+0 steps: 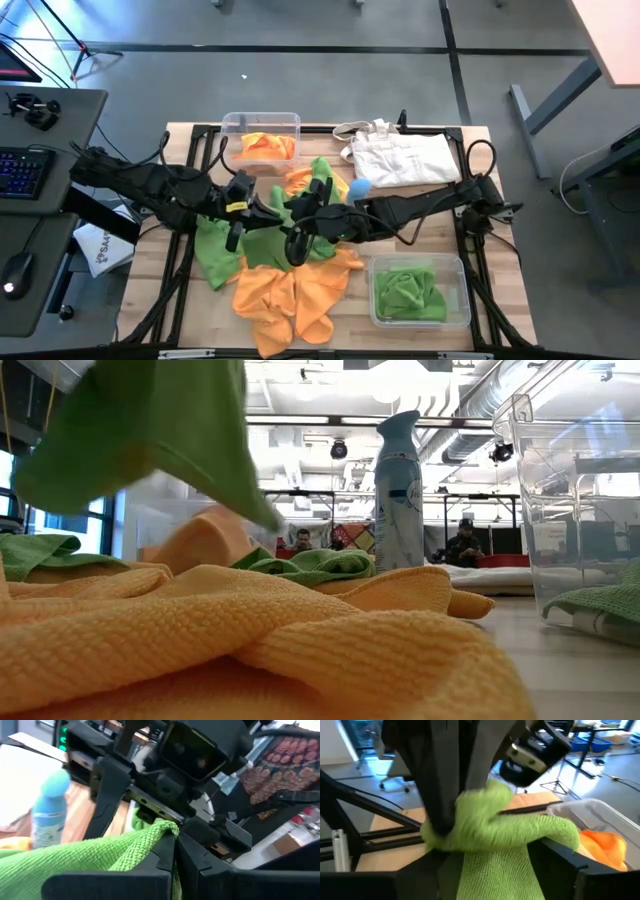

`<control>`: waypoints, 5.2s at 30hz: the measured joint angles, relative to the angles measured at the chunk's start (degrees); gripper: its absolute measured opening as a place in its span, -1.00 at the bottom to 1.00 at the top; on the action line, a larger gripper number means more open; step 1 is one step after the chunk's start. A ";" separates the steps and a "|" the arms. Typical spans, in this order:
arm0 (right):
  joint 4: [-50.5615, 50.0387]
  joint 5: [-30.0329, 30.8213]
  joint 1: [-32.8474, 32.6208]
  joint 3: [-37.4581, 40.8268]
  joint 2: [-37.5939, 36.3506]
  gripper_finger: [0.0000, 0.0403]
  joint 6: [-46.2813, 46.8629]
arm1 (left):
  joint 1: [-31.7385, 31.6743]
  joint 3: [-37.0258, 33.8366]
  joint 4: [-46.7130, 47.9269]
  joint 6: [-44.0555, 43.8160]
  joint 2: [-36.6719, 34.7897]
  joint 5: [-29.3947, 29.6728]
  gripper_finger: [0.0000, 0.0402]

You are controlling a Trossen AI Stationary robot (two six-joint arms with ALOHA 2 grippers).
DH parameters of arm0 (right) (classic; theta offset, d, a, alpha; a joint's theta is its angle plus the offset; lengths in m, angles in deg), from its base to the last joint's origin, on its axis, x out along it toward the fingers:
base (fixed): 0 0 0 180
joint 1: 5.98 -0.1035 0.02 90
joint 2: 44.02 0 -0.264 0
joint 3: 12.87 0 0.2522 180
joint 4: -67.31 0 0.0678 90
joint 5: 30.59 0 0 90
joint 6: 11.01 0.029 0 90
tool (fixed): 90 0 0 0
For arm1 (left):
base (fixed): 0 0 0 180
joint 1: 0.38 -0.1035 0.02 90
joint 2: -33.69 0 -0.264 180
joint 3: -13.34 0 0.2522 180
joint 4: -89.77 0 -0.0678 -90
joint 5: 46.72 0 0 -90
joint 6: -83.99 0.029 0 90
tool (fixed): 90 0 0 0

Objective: Sort microfiber towel by color & place in baskets
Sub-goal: Put the green microfiber towel into the bottom transparent bin

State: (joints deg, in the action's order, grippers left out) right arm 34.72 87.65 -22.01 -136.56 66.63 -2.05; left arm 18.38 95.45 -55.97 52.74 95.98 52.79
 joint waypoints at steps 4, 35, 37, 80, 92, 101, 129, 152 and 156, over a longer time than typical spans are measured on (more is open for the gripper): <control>0.81 -1.31 0.31 0.02 0.00 -0.28 -0.32 | 0.00 0.00 -1.22 0.15 1.28 -0.68 -1.00; -29.24 6.67 -6.20 0.09 -8.09 -1.00 16.64 | -0.04 0.00 5.79 1.38 -2.88 2.17 -1.00; -31.62 7.83 -7.60 0.09 -10.41 -1.00 19.45 | -0.04 0.00 5.77 1.46 -2.85 2.70 -1.00; -71.11 -17.79 -35.52 5.10 -27.80 -1.00 85.61 | -1.95 0.00 19.97 3.41 -2.83 6.28 -1.00; -50.35 -20.33 -32.58 30.03 -27.71 -1.00 88.71 | -1.95 0.00 19.95 2.95 -2.83 6.28 -1.00; -38.97 -21.00 -30.69 44.34 -27.71 -1.00 106.32 | -1.95 -0.02 19.96 2.97 -2.83 6.28 -1.00; -38.53 -27.66 -29.59 43.99 -27.85 -0.28 108.81 | -1.94 -0.03 20.01 2.97 -2.83 13.07 -1.00; -52.99 5.17 -19.53 16.20 -26.71 -0.26 74.70 | -1.14 -2.40 22.88 5.62 -3.23 11.62 -1.00; -39.75 4.18 -13.92 16.22 -23.72 -0.26 57.12 | 0.73 -9.46 17.93 3.27 -5.81 11.33 -1.00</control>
State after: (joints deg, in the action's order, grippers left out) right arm -5.04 91.83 -35.92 -120.34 42.91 55.07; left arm 19.11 86.00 -38.04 56.01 90.18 64.12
